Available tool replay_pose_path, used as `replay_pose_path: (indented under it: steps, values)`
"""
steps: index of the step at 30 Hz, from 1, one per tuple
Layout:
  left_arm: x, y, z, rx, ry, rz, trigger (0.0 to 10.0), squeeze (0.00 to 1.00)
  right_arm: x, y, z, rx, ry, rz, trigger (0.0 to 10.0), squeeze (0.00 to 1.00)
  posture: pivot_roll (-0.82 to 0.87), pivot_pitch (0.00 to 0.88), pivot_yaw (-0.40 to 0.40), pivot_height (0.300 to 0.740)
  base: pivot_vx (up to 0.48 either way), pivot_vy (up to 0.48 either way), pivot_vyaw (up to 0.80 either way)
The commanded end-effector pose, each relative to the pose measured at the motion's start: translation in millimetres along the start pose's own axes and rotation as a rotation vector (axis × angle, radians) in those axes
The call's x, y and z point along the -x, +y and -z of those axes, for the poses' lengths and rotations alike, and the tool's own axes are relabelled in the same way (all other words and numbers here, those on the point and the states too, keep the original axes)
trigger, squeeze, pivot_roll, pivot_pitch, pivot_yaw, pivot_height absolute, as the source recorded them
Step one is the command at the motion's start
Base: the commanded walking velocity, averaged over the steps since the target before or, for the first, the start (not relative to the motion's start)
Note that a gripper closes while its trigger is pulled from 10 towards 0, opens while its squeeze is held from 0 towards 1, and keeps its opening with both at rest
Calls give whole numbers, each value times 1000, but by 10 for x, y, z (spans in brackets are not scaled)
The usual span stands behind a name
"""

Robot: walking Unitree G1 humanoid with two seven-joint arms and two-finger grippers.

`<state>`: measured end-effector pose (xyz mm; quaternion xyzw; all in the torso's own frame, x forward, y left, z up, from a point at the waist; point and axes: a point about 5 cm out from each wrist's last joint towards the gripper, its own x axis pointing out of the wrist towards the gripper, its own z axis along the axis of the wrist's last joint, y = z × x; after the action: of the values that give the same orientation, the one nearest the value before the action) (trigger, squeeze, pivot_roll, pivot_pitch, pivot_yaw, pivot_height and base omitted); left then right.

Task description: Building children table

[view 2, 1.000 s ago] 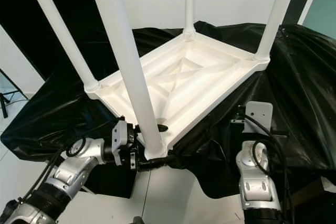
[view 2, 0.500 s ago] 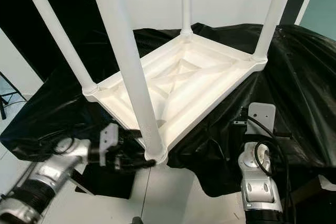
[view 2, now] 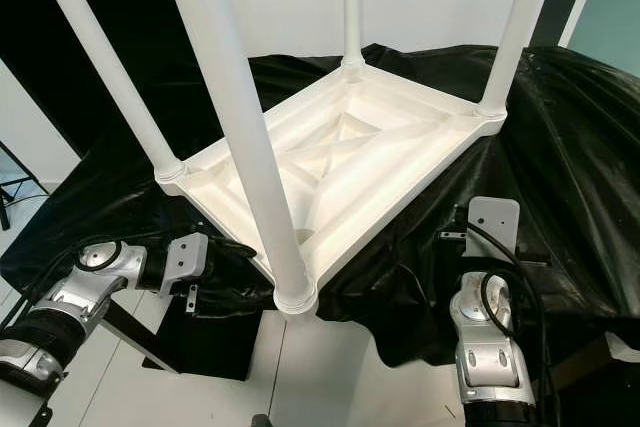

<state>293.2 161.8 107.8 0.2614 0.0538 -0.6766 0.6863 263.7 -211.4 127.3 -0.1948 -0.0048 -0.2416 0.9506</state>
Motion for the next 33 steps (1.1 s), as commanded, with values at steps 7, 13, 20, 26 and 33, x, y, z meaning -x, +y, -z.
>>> replay_pose_path:
  steps: [7,13,20,26,33]
  values:
    - [-153,-5,104,-42,101,3,10000,0,9,15,-12,-14,7,0,10000,0,-79,0,83,740,0,0,0]
    - [-279,-34,159,-25,139,8,627,0,8,19,-29,-20,4,2,10000,0,-84,0,82,740,0,0,0]
    - [-488,-47,99,30,40,-35,0,0,15,21,-51,-25,1,1,10000,0,-89,0,81,740,0,0,0]
    - [-641,-12,25,97,-32,-91,0,0,2,7,-77,-31,-6,6,10000,0,-93,0,83,740,0,0,0]
    - [-838,-14,21,121,-10,-164,0,0,11,-6,-135,-48,-16,13,10000,0,-102,0,91,740,0,0,0]
